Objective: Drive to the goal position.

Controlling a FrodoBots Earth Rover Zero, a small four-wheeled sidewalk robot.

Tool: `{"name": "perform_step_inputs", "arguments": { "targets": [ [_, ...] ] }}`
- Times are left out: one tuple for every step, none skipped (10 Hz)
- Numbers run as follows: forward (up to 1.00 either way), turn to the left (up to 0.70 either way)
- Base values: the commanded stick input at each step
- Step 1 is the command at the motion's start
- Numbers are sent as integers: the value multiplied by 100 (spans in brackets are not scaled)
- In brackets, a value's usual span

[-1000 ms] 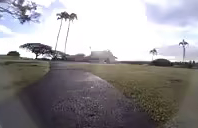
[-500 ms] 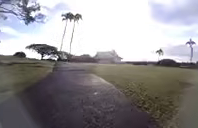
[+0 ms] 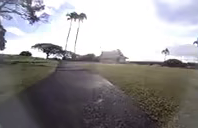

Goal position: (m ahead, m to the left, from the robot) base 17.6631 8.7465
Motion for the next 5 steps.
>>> {"name": "perform_step_inputs", "arguments": {
  "targets": [
    [60, 0],
    [60, 0],
    [60, 0],
    [60, 0],
    [60, 0]
  ]
}}
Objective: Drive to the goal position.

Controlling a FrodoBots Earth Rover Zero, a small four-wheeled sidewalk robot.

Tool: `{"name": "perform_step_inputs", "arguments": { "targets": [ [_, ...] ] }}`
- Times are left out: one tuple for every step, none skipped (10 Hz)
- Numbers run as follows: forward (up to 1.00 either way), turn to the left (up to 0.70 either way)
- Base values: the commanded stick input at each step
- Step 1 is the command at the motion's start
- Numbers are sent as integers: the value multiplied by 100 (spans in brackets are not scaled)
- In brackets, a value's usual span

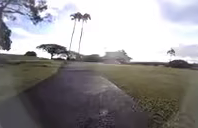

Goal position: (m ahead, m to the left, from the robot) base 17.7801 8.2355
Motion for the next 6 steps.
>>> {"name": "perform_step_inputs", "arguments": {
  "targets": [
    [60, 0],
    [60, 0],
    [60, 0],
    [60, 0],
    [60, 0],
    [60, 0]
  ]
}}
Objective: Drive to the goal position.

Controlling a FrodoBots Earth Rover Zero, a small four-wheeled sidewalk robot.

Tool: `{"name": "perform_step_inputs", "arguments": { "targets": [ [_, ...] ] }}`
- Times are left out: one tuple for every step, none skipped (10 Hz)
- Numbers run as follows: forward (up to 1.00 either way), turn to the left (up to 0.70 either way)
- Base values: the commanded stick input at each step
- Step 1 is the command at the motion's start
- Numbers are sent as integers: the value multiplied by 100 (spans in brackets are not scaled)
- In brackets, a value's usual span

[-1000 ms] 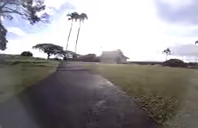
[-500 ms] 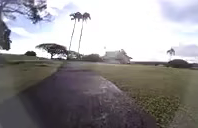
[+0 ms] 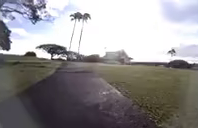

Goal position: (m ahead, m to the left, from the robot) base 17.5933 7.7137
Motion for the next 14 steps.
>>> {"name": "perform_step_inputs", "arguments": {
  "targets": [
    [60, 1],
    [60, 13],
    [60, 15],
    [60, 15],
    [60, 15],
    [60, 15],
    [60, 15],
    [60, 15],
    [60, 15],
    [60, 15],
    [60, 15],
    [60, 15],
    [60, 15],
    [60, 15]
  ]
}}
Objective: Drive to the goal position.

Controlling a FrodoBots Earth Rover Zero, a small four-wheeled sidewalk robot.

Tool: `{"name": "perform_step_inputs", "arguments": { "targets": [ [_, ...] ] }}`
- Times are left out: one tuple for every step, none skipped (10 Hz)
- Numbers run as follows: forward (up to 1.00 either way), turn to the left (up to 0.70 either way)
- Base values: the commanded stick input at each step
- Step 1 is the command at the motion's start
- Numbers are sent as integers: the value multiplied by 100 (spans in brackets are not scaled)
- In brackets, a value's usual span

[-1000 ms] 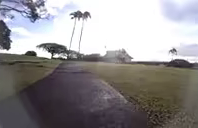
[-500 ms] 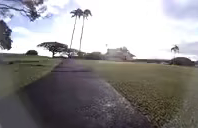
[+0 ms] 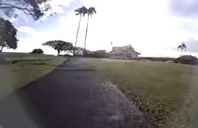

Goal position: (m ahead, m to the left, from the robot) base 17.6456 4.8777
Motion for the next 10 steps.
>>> {"name": "perform_step_inputs", "arguments": {
  "targets": [
    [60, 15],
    [60, 10],
    [60, 0],
    [60, 0],
    [60, 0],
    [60, 0],
    [60, 0],
    [60, 0],
    [60, 0],
    [60, 0]
  ]
}}
